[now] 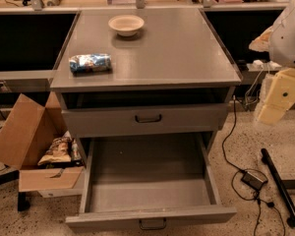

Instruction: Place redbull can into middle drawer

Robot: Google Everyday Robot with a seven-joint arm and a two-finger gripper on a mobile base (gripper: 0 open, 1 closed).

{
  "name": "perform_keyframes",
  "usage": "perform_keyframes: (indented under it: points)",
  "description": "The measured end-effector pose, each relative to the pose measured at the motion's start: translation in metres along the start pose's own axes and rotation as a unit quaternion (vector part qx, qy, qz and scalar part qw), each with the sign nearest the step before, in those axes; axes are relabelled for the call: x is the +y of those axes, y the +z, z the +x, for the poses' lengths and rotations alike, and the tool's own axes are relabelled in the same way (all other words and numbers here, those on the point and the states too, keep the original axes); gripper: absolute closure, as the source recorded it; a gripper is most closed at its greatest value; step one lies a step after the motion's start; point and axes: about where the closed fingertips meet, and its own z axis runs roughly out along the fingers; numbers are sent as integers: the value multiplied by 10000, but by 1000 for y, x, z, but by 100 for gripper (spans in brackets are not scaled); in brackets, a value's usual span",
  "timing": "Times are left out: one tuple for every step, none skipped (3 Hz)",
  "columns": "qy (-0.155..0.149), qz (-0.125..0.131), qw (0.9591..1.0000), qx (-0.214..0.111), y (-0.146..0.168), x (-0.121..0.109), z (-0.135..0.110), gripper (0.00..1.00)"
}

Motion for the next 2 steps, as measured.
perform_keyframes:
  points:
    - [2,10,10000,-4,0,0,-1,0]
    - [62,109,9996,-259,3,-21,-27,0]
